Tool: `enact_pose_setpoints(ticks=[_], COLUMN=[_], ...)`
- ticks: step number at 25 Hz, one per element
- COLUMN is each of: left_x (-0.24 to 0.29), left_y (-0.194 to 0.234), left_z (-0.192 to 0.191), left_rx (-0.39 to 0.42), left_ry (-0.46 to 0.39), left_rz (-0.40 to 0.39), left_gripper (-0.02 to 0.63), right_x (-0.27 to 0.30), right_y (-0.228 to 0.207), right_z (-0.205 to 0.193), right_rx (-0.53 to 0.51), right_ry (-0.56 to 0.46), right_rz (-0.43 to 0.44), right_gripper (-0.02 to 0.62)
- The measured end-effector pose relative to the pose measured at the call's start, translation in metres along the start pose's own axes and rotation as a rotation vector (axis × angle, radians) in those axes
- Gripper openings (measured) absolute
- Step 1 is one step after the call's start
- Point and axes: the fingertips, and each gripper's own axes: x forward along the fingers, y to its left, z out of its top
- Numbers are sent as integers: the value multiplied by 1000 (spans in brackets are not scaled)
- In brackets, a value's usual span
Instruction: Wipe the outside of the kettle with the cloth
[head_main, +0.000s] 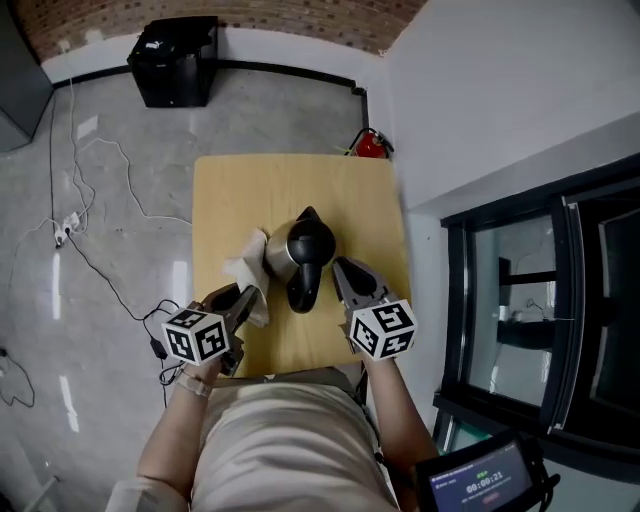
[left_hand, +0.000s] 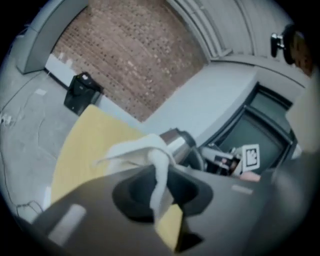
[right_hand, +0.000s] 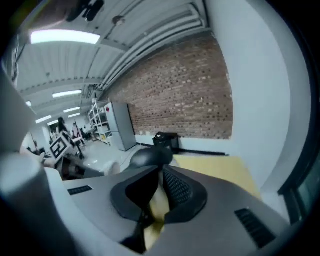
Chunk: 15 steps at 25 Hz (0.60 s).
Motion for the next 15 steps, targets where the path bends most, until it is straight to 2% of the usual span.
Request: enact_pose_setpoints(ticks=[2, 4, 6, 9, 12, 14, 15], left_x=[-10, -12, -4, 26, 81, 104, 108], left_y=[-33, -83, -130, -168, -154, -138, -137], left_z=[36, 77, 105, 112, 84, 60, 50], left_rx=[171, 415, 661, 1016, 1357, 1532, 1599], left_ry=[-32, -40, 4, 134, 363, 504, 548], left_rz=[-41, -118, -190, -223, -158, -123, -117], left_gripper=[61, 63, 63, 62, 61, 63, 63], right_x=[-10, -12, -13, -14, -13, -17, -20], right_y=[9, 24, 38, 47, 48, 50, 51], right_z=[-45, -82, -94, -82, -84, -89, -91], right_rx=[87, 132, 196, 284, 273, 271, 278], right_ry=[66, 130, 118, 11, -2, -1, -6], right_rz=[87, 171, 238, 287, 299, 310, 316], right_gripper=[23, 30, 102, 118, 120, 120, 120])
